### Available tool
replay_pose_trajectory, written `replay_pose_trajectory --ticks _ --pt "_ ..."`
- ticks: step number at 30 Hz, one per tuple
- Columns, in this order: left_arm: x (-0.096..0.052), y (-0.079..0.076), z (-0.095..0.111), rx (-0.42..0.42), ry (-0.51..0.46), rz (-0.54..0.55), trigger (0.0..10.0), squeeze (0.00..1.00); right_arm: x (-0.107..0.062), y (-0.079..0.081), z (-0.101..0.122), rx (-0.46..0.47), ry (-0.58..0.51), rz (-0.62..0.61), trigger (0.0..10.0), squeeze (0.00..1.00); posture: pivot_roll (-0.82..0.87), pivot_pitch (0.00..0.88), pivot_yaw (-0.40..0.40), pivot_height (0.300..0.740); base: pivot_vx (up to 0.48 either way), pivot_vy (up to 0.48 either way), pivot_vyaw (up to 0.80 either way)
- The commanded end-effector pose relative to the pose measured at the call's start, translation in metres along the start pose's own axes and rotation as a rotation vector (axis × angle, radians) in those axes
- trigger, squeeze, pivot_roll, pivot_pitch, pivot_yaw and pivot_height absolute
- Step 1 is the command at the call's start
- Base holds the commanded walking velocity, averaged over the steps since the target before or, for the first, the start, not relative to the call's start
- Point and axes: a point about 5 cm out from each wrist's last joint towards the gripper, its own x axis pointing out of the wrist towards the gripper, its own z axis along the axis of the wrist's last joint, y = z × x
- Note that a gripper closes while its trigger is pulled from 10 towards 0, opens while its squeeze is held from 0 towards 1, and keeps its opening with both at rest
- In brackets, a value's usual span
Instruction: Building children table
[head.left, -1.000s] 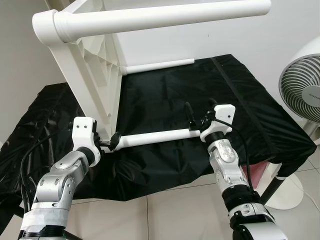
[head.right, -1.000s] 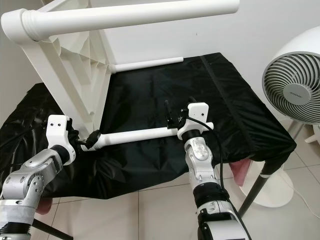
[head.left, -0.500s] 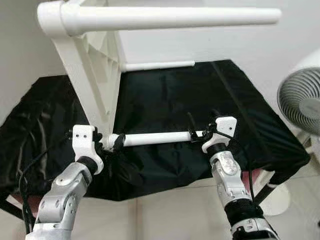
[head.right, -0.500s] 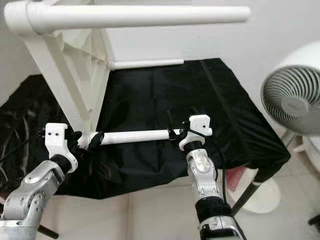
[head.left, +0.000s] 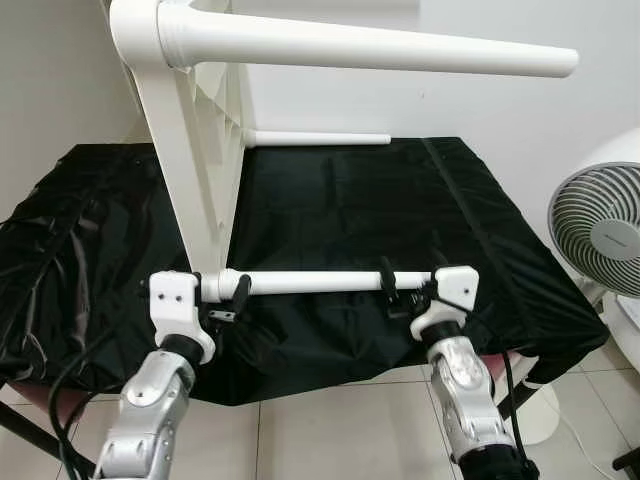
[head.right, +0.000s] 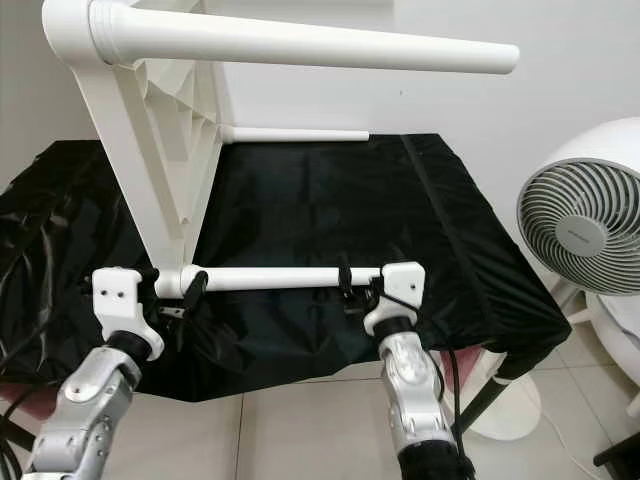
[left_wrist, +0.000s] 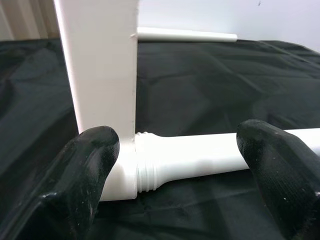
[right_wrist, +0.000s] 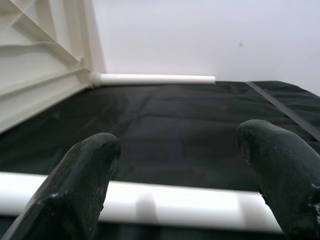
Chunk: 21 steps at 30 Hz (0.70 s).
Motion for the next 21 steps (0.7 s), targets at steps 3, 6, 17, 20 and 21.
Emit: replay_pose_trajectory --ticks 3,6,17,20,21 --pt "-0.002 0.002 -0.003 -0.003 -0.008 0.095 10.0 0.0 -0.004 0.005 0.0 0.005 0.007 -0.009 10.0 0.0 0.05 0.0 0.021 0.74 0.0 0.0 0.0" --pt "-0.006 0.0 -0.012 -0.041 0.014 0.106 10.0 0.0 -0.012 0.007 -0.004 0.01 0.028 -0.025 10.0 0.0 0.04 0.0 0.03 0.74 0.0 0.0 0.0" --pt "-0.003 0.003 -0.032 0.012 0.062 0.113 10.0 0.0 -0.018 0.016 -0.014 0.019 0.072 -0.025 10.0 0.0 0.04 0.0 0.048 0.74 0.0 0.0 0.0" --pt "0.0 0.002 -0.032 -0.006 0.045 0.073 10.0 0.0 -0.014 0.019 -0.011 0.025 0.065 -0.024 10.0 0.0 0.03 0.0 0.048 0.74 0.0 0.0 0.0" --pt "0.0 0.002 -0.032 -0.006 0.045 0.073 10.0 0.0 -0.014 0.019 -0.011 0.025 0.065 -0.024 10.0 0.0 0.03 0.0 0.048 0.74 0.0 0.0 0.0"
